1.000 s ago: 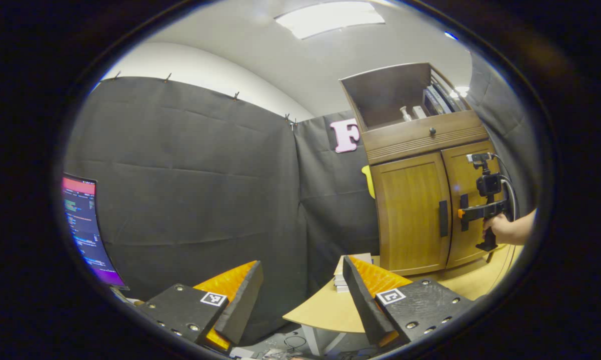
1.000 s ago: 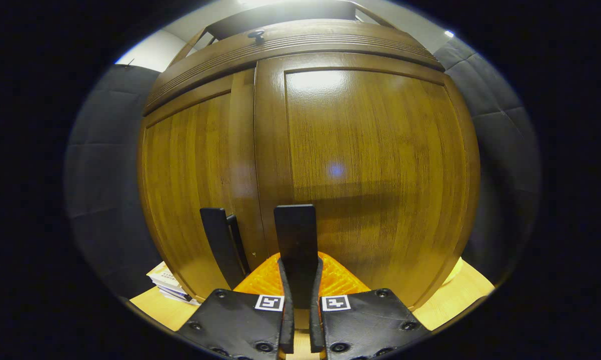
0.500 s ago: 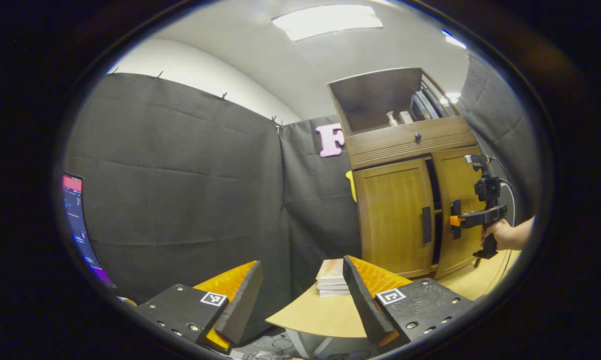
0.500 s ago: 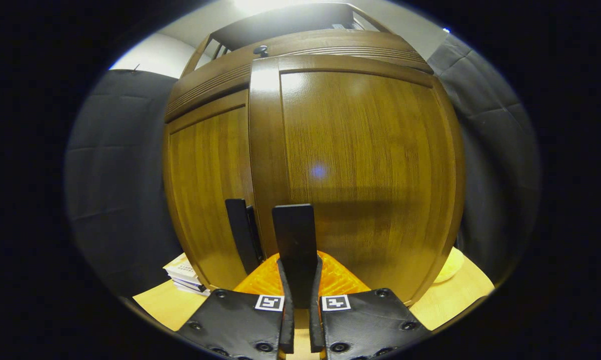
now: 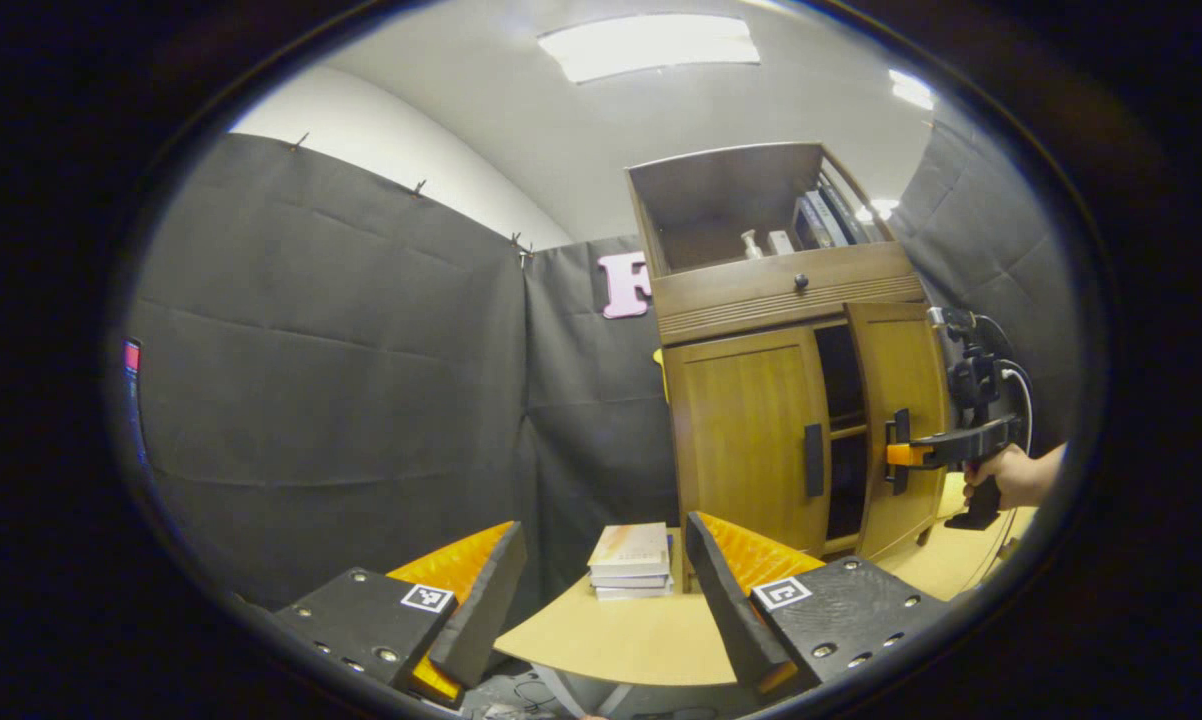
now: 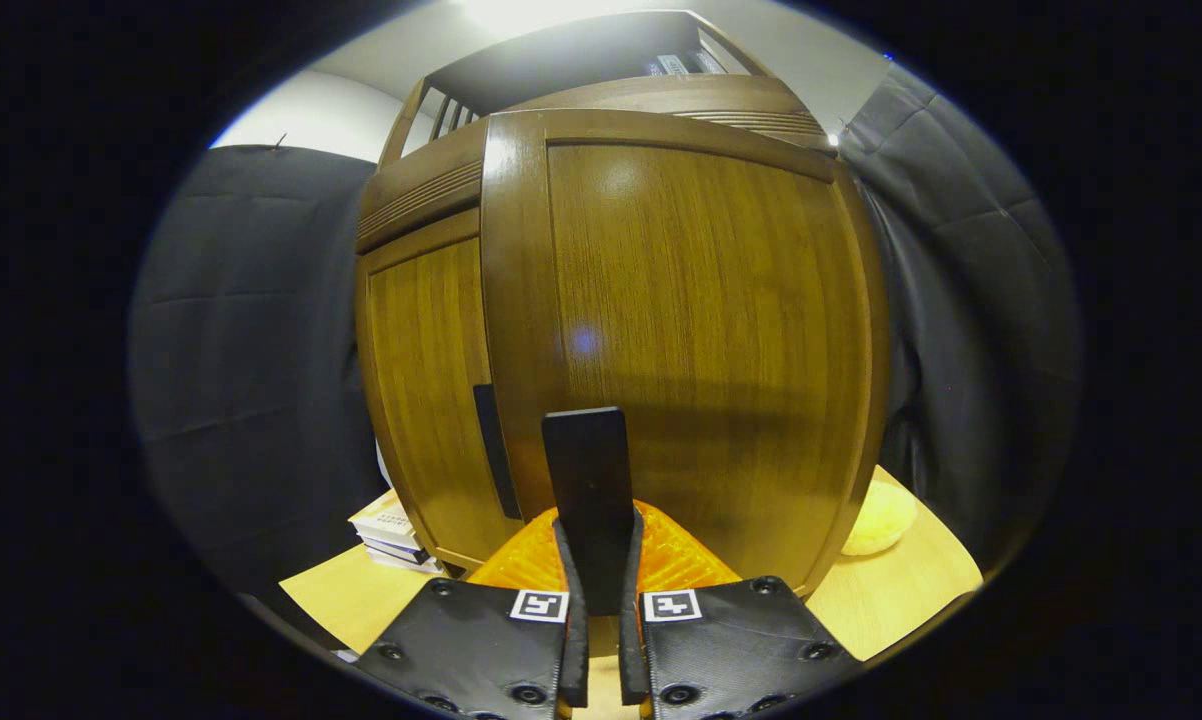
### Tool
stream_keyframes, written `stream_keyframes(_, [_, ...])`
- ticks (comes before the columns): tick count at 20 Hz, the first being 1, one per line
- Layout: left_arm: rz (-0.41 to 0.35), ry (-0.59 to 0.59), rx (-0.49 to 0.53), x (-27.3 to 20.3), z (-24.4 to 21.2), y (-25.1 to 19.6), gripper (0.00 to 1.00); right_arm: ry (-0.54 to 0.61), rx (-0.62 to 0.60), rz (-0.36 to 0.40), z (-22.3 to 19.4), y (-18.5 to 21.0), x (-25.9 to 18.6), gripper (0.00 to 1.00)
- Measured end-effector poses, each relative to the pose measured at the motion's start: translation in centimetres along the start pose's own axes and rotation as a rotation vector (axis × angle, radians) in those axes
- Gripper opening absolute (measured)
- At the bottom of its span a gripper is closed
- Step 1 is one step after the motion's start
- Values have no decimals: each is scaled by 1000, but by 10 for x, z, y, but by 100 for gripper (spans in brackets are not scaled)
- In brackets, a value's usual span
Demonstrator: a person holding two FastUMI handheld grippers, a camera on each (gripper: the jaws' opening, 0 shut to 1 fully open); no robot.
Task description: Open the right door of the double-door shoe cabinet with the right hand, and open the left door with the left hand.
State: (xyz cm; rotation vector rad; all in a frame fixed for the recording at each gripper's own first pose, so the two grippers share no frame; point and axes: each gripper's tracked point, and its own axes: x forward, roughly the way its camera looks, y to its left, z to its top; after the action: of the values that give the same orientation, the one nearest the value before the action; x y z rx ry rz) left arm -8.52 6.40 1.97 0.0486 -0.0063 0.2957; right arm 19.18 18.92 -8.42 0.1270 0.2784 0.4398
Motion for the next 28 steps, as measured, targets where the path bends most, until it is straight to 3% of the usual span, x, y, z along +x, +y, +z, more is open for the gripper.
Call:
stream_keyframes(2, [-20, -5, -3, 4, 2, -7, 94, 2, 2, -1, -10, -8, -21, 14])
stream_keyframes(4, [-43, -10, -5, 8, 3, -15, 94, 7, 9, -3, -13, -14, -35, 17])
stream_keyframes(5, [-54, -12, -7, 9, 3, -19, 94, 8, 13, -5, -12, -17, -40, 10])
stream_keyframes(15, [-164, -24, -30, 11, 12, -63, 94, 21, 2, -28, -15, -47, -81, 17])
stream_keyframes(20, [-205, -17, -40, 9, 10, -82, 94, 30, -5, -68, -16, -64, -101, 10])
stream_keyframes(28, [-261, -21, -51, 13, 15, -103, 94, 39, -22, -115, -16, -97, -127, 13])
